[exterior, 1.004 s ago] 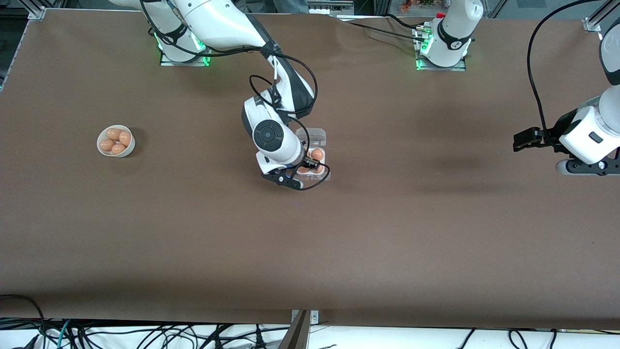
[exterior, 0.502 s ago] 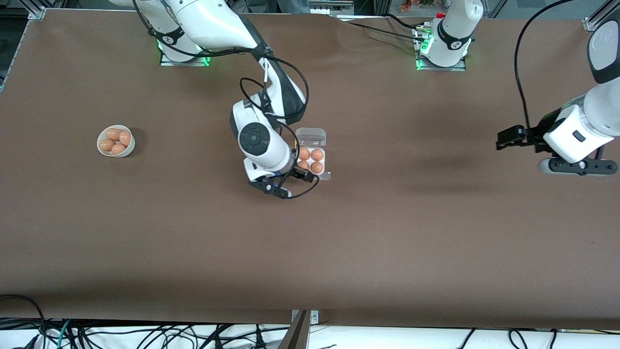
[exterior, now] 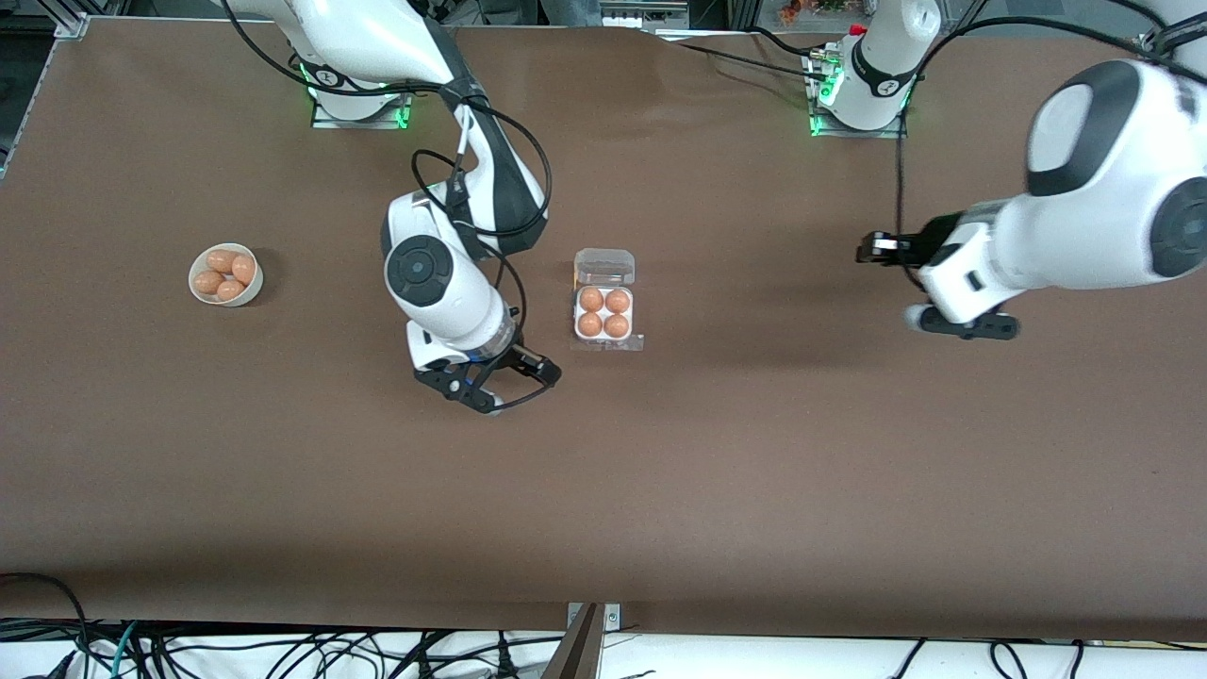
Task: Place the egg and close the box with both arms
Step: 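Withdraw the right gripper while the left gripper reaches the carton lid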
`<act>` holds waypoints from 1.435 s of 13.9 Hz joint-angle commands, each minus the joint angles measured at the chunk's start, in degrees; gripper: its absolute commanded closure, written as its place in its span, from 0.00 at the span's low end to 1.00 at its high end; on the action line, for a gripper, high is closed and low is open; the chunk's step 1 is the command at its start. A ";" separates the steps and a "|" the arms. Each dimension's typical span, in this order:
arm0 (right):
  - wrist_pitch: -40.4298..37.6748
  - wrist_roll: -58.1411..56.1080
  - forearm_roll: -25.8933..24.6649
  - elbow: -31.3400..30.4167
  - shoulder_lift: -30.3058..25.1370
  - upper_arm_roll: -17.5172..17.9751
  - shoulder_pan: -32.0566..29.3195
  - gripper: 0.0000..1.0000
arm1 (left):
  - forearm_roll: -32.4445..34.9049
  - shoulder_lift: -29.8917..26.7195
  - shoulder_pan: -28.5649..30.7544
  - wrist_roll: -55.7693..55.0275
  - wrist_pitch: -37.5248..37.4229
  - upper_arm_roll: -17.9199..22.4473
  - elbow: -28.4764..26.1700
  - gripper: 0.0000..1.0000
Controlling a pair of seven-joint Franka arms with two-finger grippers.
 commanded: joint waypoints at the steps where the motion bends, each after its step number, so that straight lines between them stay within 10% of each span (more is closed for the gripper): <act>1: -4.93 -5.52 -0.70 -0.95 -2.79 -2.06 -0.71 0.00 | -1.21 3.46 -6.50 -4.67 -1.22 0.48 1.23 0.91; 9: -12.74 -18.08 -20.28 -10.70 -20.53 27.45 -34.96 0.00 | -10.52 12.16 -16.70 -14.33 -1.31 0.48 1.58 0.91; 20: -22.49 -35.95 -27.77 -18.27 -42.33 28.17 -46.68 0.00 | -17.64 23.15 -24.80 -17.34 3.16 0.48 6.24 0.92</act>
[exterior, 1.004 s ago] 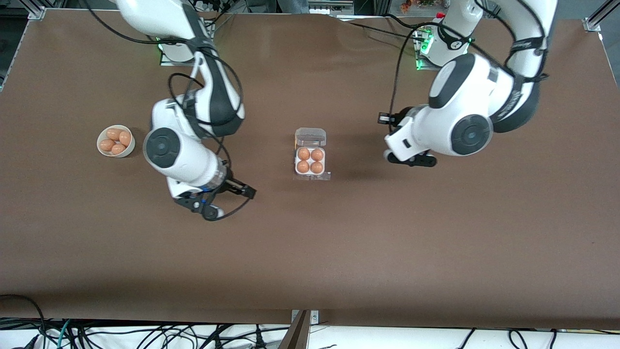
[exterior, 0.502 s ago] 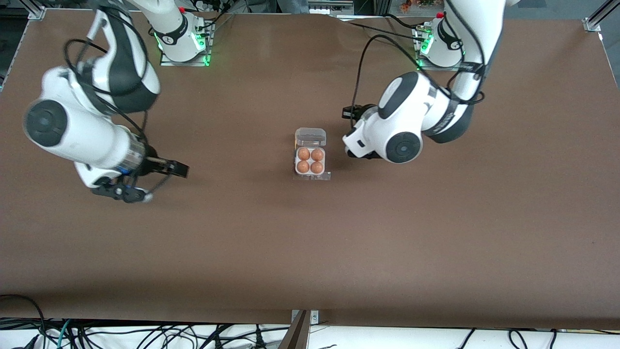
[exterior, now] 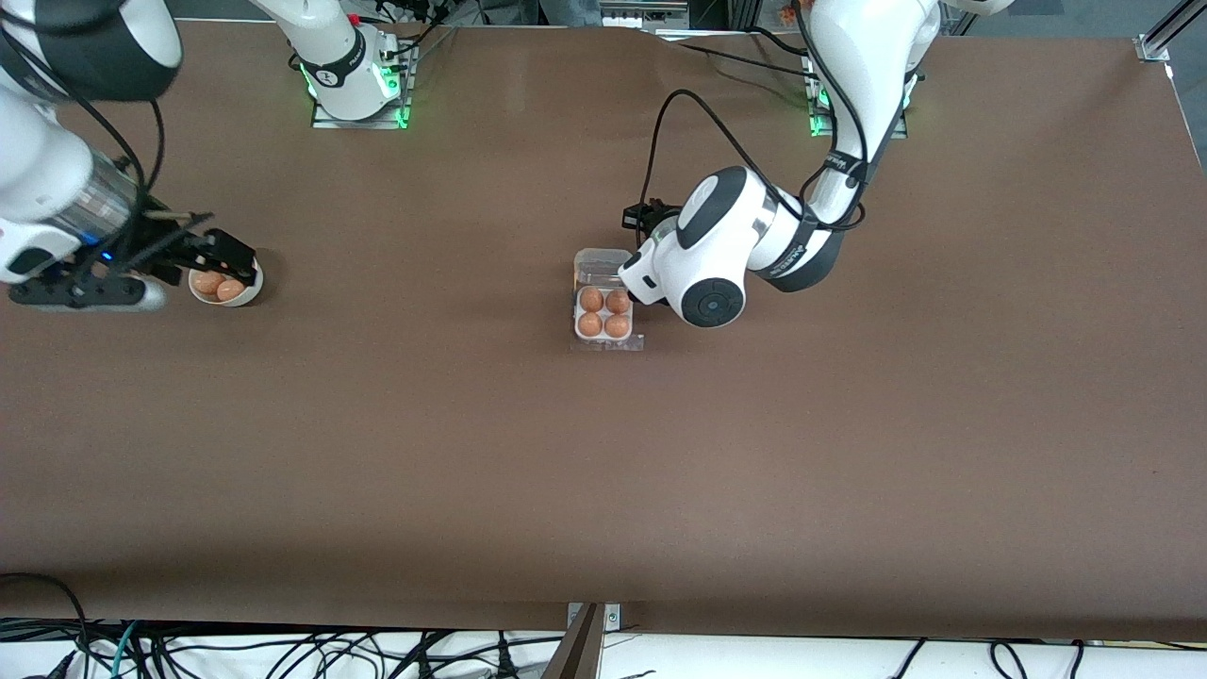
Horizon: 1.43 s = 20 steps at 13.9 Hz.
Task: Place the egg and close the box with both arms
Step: 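Push the carton lid shut with the left gripper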
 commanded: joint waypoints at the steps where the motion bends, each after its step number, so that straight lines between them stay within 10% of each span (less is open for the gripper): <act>1: -4.82 -0.81 -1.34 -2.92 -5.66 1.33 -2.57 0.00 | -2.42 2.10 -2.48 -0.81 2.10 0.78 2.31 0.92; 20: -2.73 -3.09 -1.78 -4.94 -6.55 0.97 -5.12 0.00 | -1.63 4.83 -4.77 -3.27 21.09 2.88 6.96 0.94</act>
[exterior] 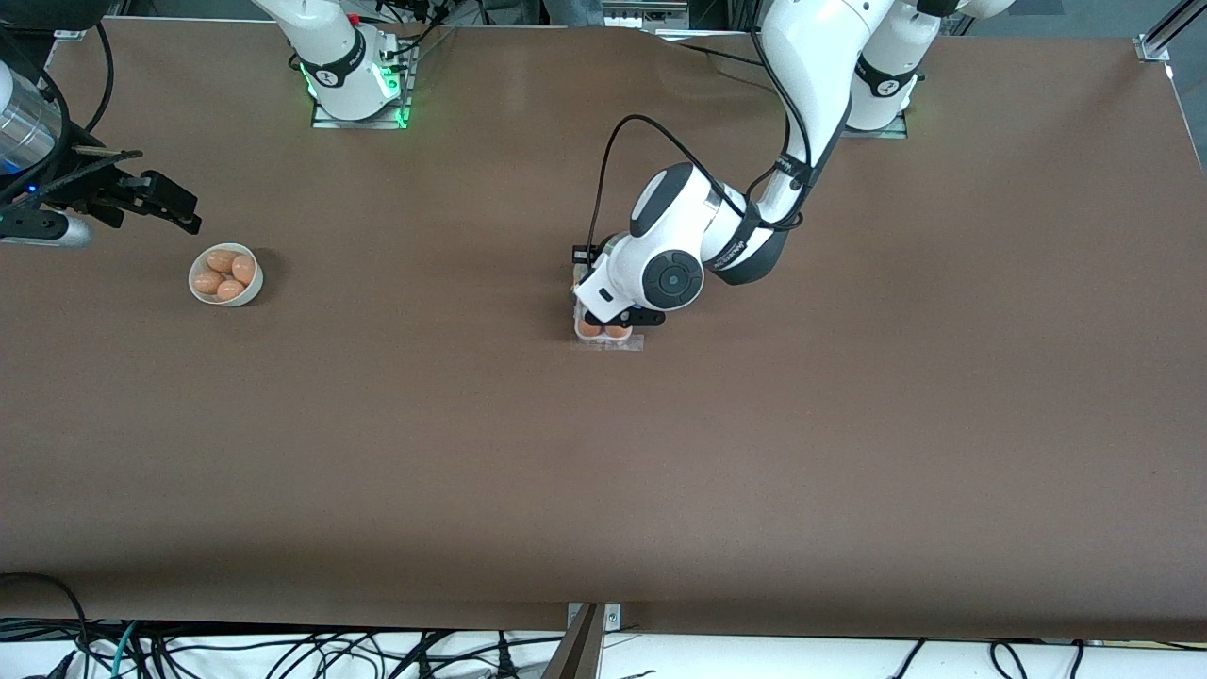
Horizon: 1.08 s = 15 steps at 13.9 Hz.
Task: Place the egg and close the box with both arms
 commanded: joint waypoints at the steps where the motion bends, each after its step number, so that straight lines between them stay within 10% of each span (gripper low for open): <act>1: -0.27 -1.93 -0.63 1.40 0.45 0.91 -1.08 0.00 | -0.70 1.08 0.14 -0.52 -0.03 2.73 4.36 0.93; 5: -0.53 -1.67 -0.63 1.49 0.45 0.91 -1.08 0.00 | -0.61 0.55 0.14 -0.34 0.06 9.32 8.22 0.78; 10: -0.44 -1.93 -0.55 1.49 0.45 0.91 -0.99 0.00 | 17.69 -4.18 0.23 0.27 -2.22 17.06 11.13 0.03; 15: -0.53 -1.66 -0.55 1.49 0.45 1.00 -0.90 0.00 | 25.23 -8.68 9.53 6.13 -9.76 17.60 11.91 0.00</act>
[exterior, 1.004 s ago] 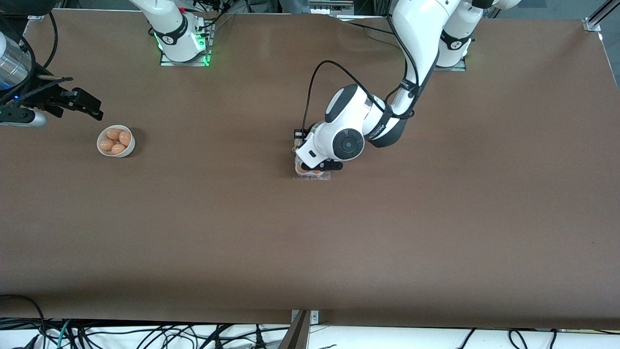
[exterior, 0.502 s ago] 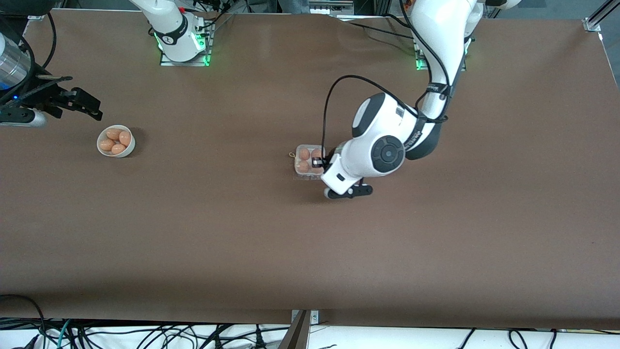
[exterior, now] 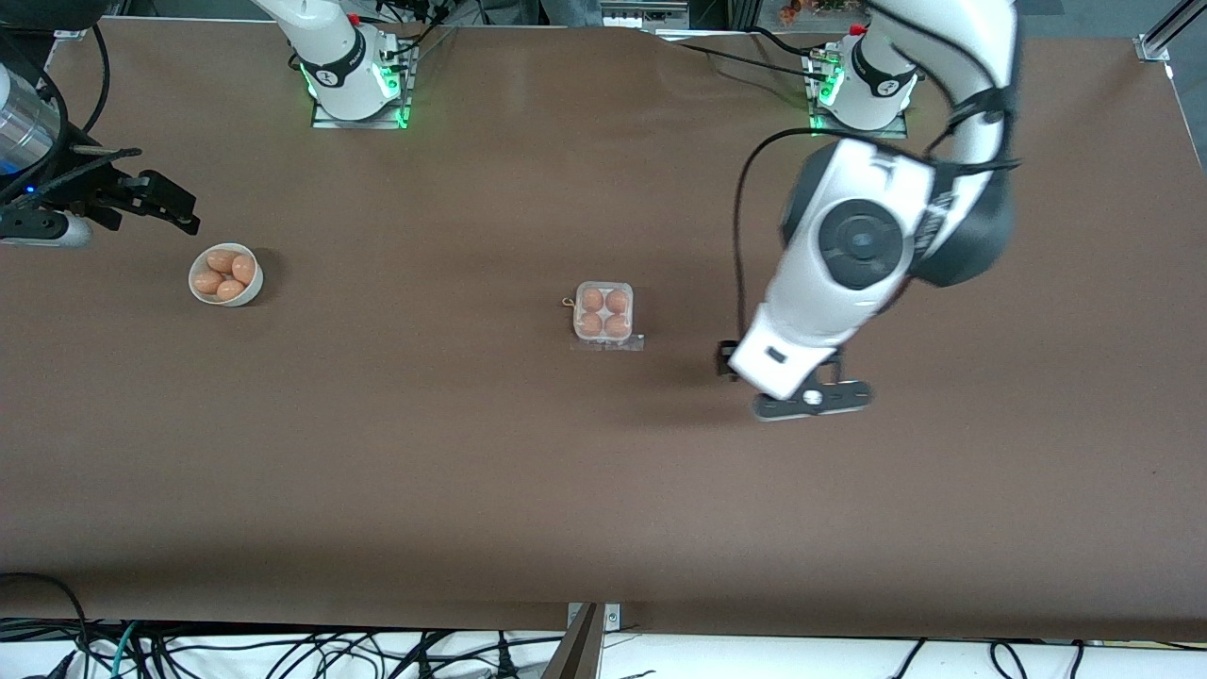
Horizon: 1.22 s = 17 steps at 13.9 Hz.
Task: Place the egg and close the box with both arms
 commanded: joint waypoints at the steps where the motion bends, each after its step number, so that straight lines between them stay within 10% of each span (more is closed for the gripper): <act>1: -0.55 -0.57 -0.54 1.08 0.34 0.88 -0.84 0.00 | 1.06 -1.45 6.46 7.84 -5.44 -0.67 1.75 0.00; 8: -0.46 -0.22 -0.37 1.08 0.25 0.88 -0.84 0.00 | 4.49 -3.74 17.36 15.67 -11.18 -1.63 5.37 0.00; 12: -0.55 0.04 -0.28 1.34 0.34 0.88 -0.84 0.00 | 4.84 -11.81 24.13 28.24 -10.83 -4.00 -2.00 0.00; 17: -0.72 0.13 -0.28 1.43 0.60 0.88 -0.84 0.00 | 10.80 -19.64 34.50 28.70 -5.57 -17.08 -13.33 0.00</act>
